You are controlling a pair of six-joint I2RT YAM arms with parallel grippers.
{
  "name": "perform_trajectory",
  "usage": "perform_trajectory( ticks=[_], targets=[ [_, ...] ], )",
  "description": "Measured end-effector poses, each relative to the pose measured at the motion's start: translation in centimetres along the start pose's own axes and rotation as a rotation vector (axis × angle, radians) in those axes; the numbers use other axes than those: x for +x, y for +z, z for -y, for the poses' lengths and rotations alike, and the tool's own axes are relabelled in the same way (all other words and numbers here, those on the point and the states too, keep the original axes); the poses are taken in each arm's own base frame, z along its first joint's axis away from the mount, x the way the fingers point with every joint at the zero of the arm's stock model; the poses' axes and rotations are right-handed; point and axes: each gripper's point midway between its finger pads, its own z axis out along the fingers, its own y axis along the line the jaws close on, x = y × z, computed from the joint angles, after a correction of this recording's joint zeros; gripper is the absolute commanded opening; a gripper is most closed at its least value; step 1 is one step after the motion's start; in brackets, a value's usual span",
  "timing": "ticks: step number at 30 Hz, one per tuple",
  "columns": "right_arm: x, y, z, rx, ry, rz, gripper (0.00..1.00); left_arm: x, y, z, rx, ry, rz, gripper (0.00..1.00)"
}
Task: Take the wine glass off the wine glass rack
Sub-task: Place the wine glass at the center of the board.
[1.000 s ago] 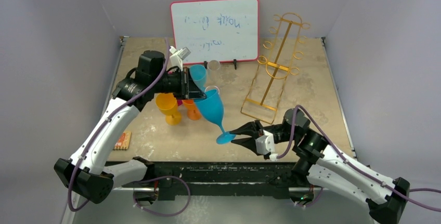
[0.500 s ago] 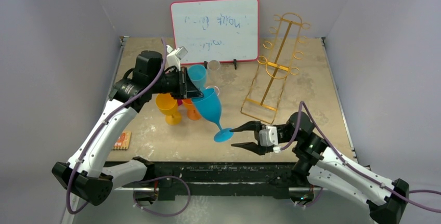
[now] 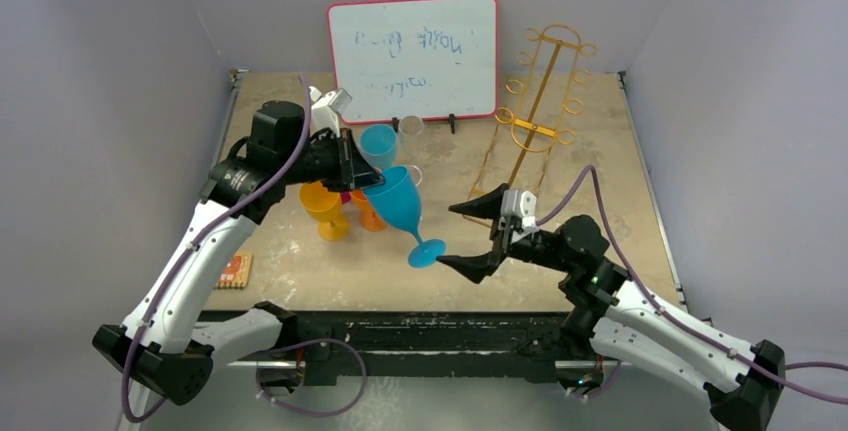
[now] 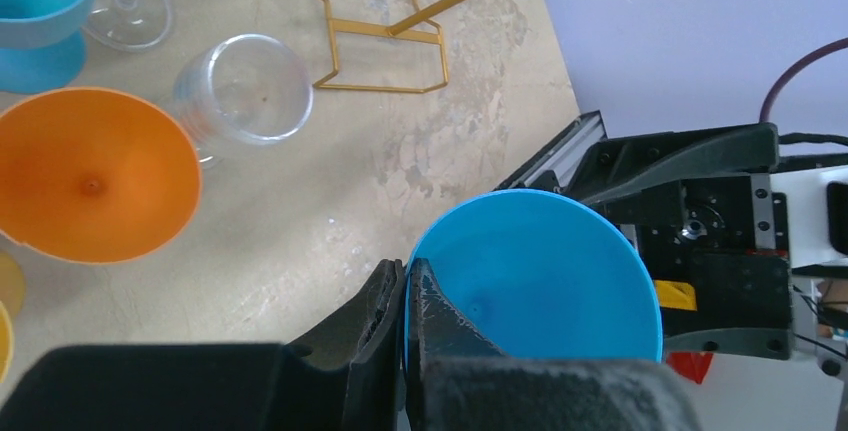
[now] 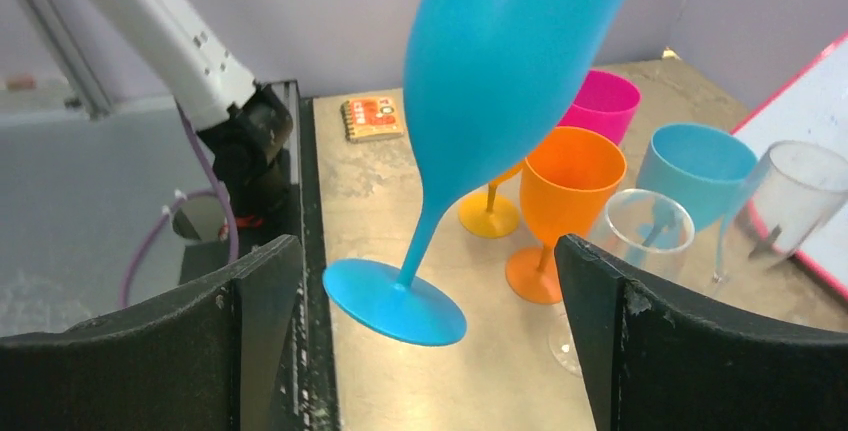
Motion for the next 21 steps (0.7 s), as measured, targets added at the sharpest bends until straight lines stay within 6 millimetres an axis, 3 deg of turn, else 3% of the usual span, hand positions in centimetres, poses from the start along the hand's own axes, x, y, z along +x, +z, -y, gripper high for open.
perform_trajectory(
  ticks=[4, 9, 18, 21],
  targets=[
    [-0.5, 0.0, 1.6, 0.132, 0.182, 0.028, 1.0, -0.3, 0.0, -0.7, -0.043, 0.001, 0.021, 0.0],
    [0.9, 0.3, 2.7, 0.242, 0.436, 0.002, 0.99, 0.1, -0.3, -1.0, -0.075, 0.015, 0.042, 0.0],
    [5.2, 2.1, 3.0, 0.248, 0.543, -0.127, 0.74, 2.2, 0.9, 0.2, -0.114, 0.104, 0.022, 0.0],
    [5.2, 2.3, 2.8, 0.23, 0.536, -0.127, 0.68, 1.9, 1.0, -0.1, -0.143, 0.107, 0.04, 0.0]
  ],
)
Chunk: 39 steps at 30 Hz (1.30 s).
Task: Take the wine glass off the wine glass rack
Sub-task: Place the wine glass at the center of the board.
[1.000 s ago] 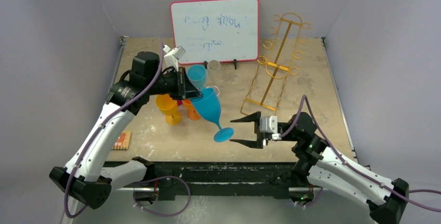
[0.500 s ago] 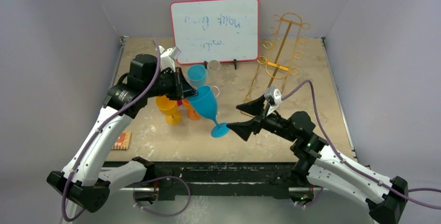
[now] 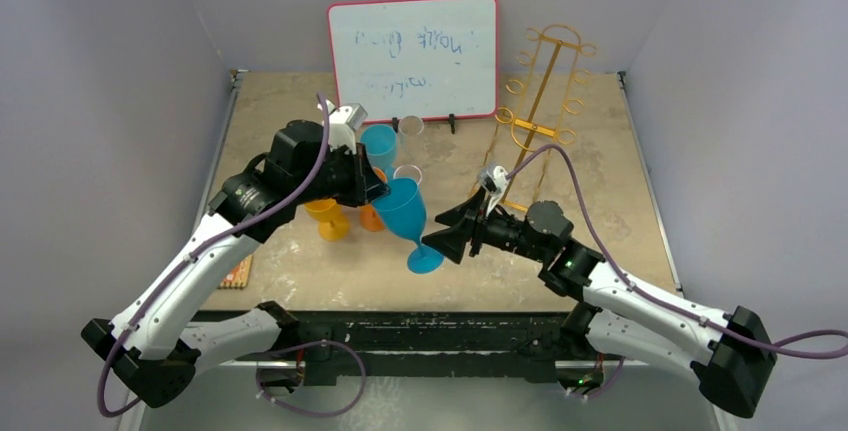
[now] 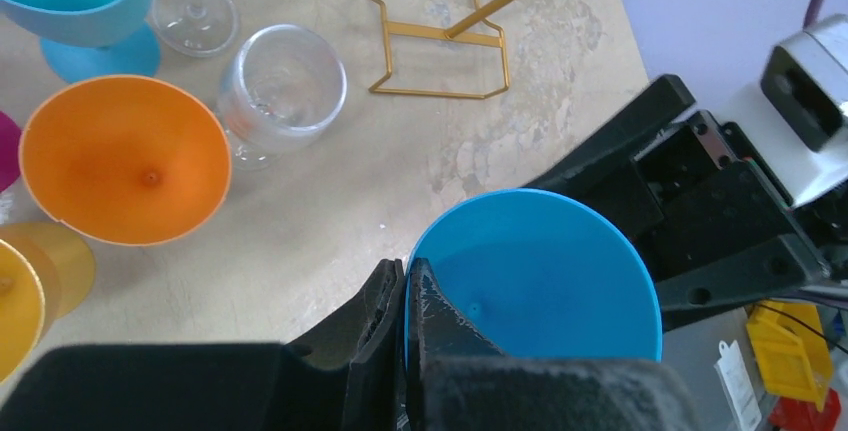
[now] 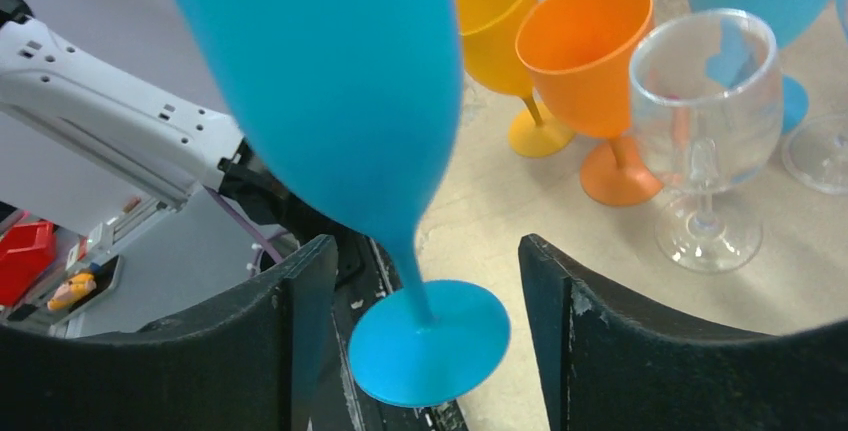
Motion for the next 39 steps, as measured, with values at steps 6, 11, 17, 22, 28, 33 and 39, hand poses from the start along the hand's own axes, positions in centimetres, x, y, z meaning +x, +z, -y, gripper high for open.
perform_trajectory(
  ticks=[6, 11, 17, 22, 28, 33, 39],
  targets=[
    [-1.0, -0.1, -1.6, -0.083, -0.035, 0.041, 0.56, -0.2, 0.3, -1.0, -0.048, -0.006, 0.02, 0.0],
    [-0.9, -0.2, -2.0, -0.11, -0.042, 0.045, 0.55, -0.3, 0.6, -1.6, -0.081, -0.009, 0.028, 0.0],
    [-0.2, 0.2, -1.7, -0.116, -0.036, 0.019, 0.64, -0.3, 0.7, -1.7, -0.094, -0.003, 0.03, 0.0],
    [1.2, 0.9, -0.9, -0.098, -0.019, -0.027, 0.71, 0.0, 1.0, -2.0, -0.117, 0.007, 0.032, 0.0],
    [1.3, 1.0, -0.5, -0.078, -0.018, -0.028, 0.81, 2.3, 2.1, -4.1, -0.21, 0.06, 0.008, 0.0],
    [-0.9, 0.1, -1.0, -0.064, -0.037, 0.054, 0.83, 5.9, 2.6, -5.8, -0.263, 0.12, -0.022, 0.0],
    [-4.2, -1.5, -1.2, -0.013, -0.049, 0.187, 0.84, 5.6, 2.1, -5.6, -0.291, 0.17, 0.073, 0.0]
  ],
)
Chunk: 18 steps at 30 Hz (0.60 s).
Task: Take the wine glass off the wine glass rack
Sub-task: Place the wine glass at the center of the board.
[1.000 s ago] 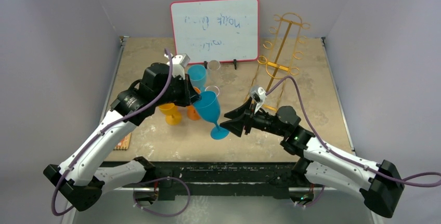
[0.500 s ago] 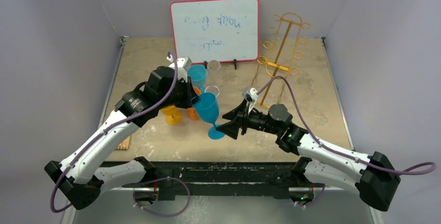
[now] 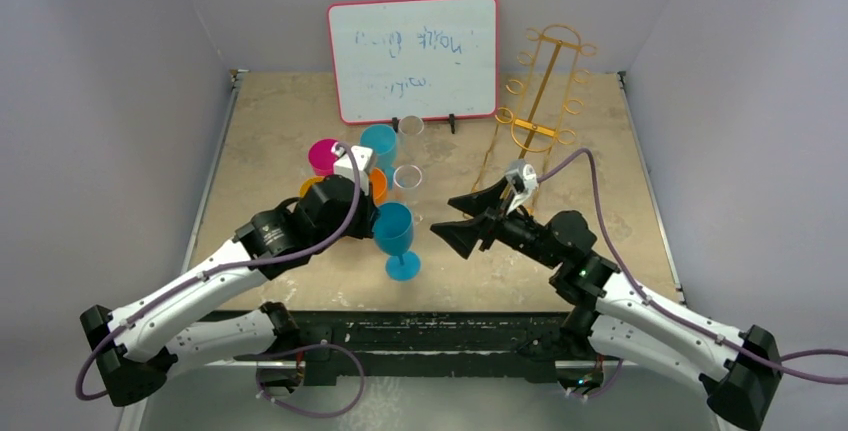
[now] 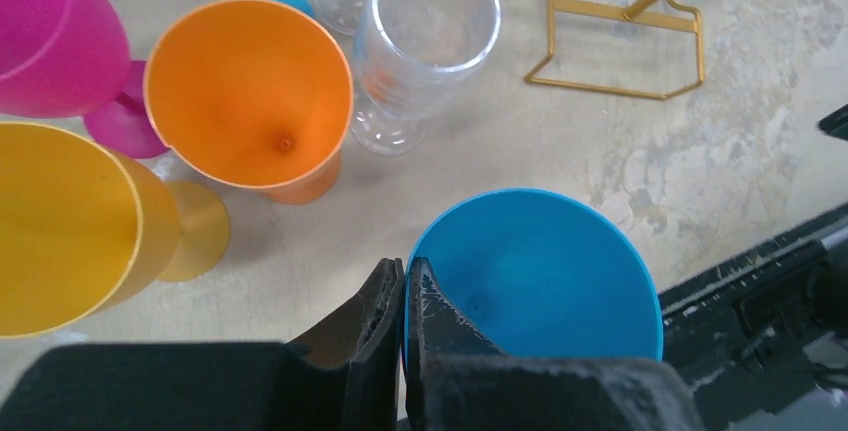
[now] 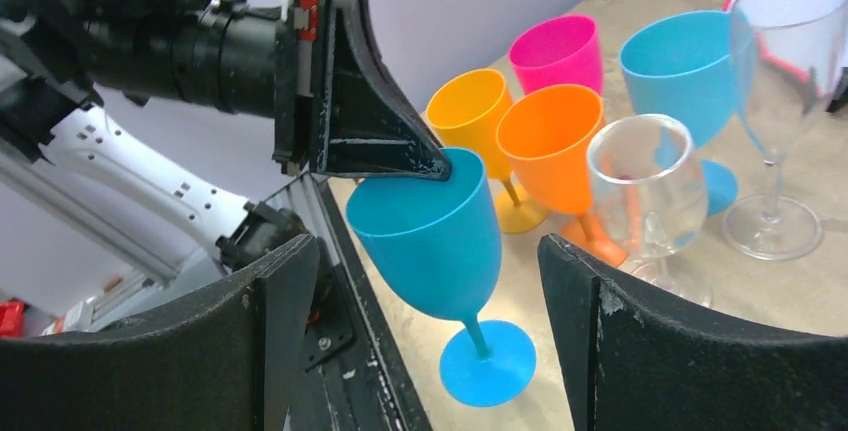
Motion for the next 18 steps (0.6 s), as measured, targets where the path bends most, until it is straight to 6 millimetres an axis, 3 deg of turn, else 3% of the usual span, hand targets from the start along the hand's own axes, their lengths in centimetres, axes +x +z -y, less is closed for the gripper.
perform_trajectory(
  ticks=[6, 14, 18],
  targets=[
    [-0.8, -0.3, 0.7, 0.064, 0.025, 0.016, 1.0, 0.1, 0.1, -1.2, -0.102, 0.015, 0.073, 0.0],
    [-3.7, 1.4, -0.5, 0.114, 0.177, -0.014, 1.0, 2.1, 0.2, -4.3, -0.21, 0.023, 0.114, 0.0],
    [-3.2, 1.5, 0.2, 0.166, 0.223, -0.036, 1.0, 2.4, 0.2, -4.8, -0.233, 0.034, 0.112, 0.0]
  ],
)
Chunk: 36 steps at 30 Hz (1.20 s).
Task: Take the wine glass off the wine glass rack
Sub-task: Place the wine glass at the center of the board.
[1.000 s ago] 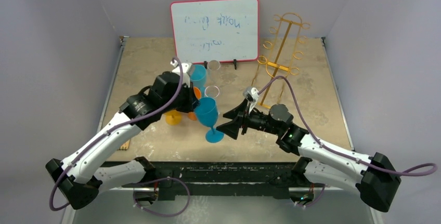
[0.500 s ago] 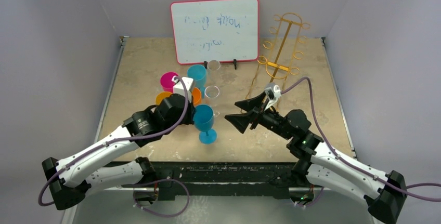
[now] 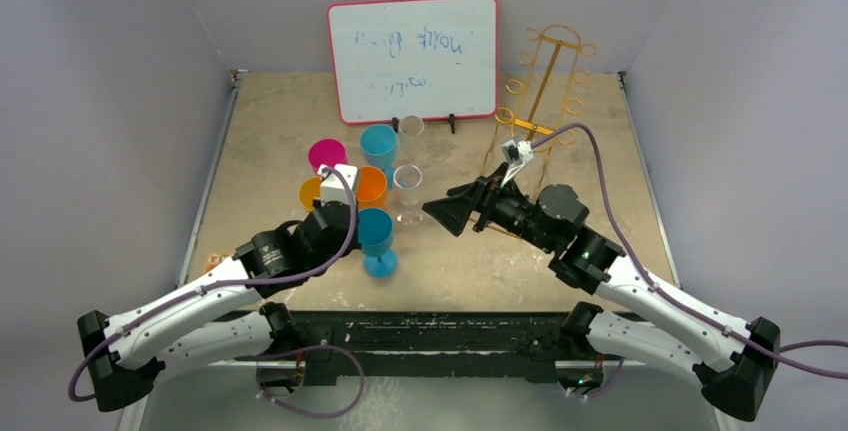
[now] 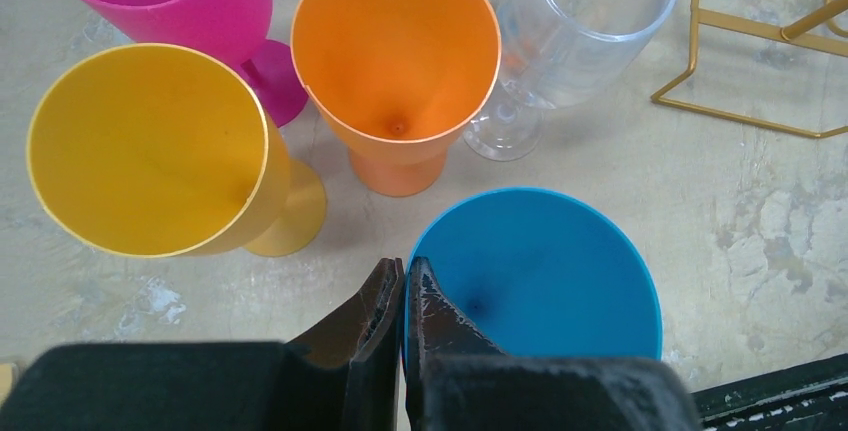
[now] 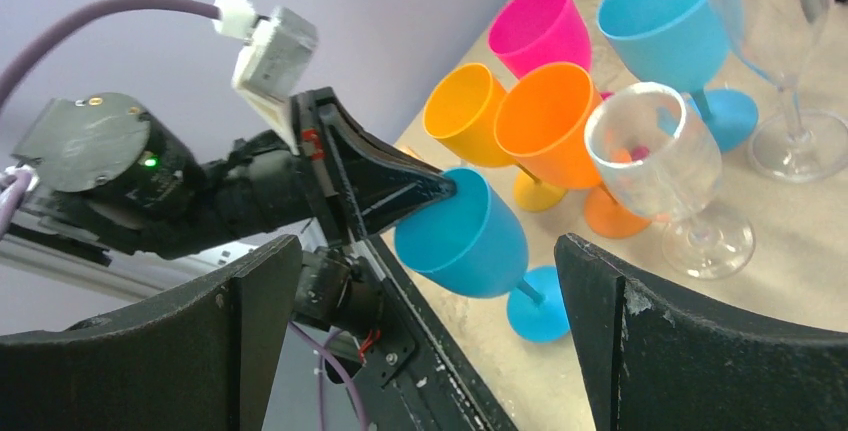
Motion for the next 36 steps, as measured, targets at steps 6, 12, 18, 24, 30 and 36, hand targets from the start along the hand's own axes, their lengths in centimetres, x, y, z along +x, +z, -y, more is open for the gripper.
perform_trajectory(
  ticks=[6, 12, 18, 24, 30, 36],
  targets=[
    [0.6, 0.0, 0.8, 0.036, 0.035, -0.011, 1.0, -0.8, -0.6, -0.7, -0.016, -0.022, 0.038, 0.06],
    [0.8, 0.2, 1.0, 0.048, 0.057, -0.015, 1.0, -0.7, -0.4, -1.4, -0.06, -0.041, 0.046, 0.06],
    [1.2, 0.3, 1.4, 0.056, 0.073, -0.024, 1.0, 1.3, 1.0, -1.7, -0.118, -0.03, -0.004, 0.1],
    [1.4, 0.4, 1.5, 0.059, 0.08, -0.027, 1.0, 1.7, 1.7, -1.7, -0.136, -0.098, 0.013, 0.2],
    [1.4, 0.4, 1.6, 0.068, 0.083, -0.024, 1.0, 2.0, 1.8, -2.0, -0.151, -0.137, 0.025, 0.27],
    [1.5, 0.3, 3.0, 0.137, 0.095, -0.012, 1.0, 1.9, 1.3, -2.1, -0.152, -0.144, 0.013, 0.28]
  ],
)
